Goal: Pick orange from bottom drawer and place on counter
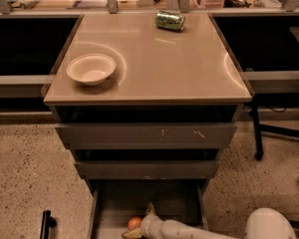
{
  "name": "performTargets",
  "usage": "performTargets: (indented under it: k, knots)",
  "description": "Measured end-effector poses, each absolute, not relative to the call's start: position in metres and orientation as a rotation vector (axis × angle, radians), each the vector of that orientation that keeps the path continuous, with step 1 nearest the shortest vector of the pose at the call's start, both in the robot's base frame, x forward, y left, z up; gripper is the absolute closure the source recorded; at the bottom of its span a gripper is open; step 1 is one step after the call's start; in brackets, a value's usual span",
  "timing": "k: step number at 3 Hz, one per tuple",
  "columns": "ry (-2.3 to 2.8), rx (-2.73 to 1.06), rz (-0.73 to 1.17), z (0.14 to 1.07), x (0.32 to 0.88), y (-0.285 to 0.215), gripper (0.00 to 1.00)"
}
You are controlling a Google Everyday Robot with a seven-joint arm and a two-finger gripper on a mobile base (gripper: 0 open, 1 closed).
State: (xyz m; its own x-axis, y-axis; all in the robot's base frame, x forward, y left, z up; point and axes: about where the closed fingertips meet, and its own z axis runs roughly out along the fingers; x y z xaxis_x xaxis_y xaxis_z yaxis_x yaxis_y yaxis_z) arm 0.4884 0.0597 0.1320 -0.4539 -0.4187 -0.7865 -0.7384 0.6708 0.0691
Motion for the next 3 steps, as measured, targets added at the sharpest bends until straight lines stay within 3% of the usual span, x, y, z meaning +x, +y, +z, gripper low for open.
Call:
performTargets:
  k: [1,3]
  knots:
    - [2.105,-0.889,0.524,0.132,0.4884,0.0597,0.19]
    - [2.105,-0.889,0.524,0.132,0.4884,0.0598,0.65]
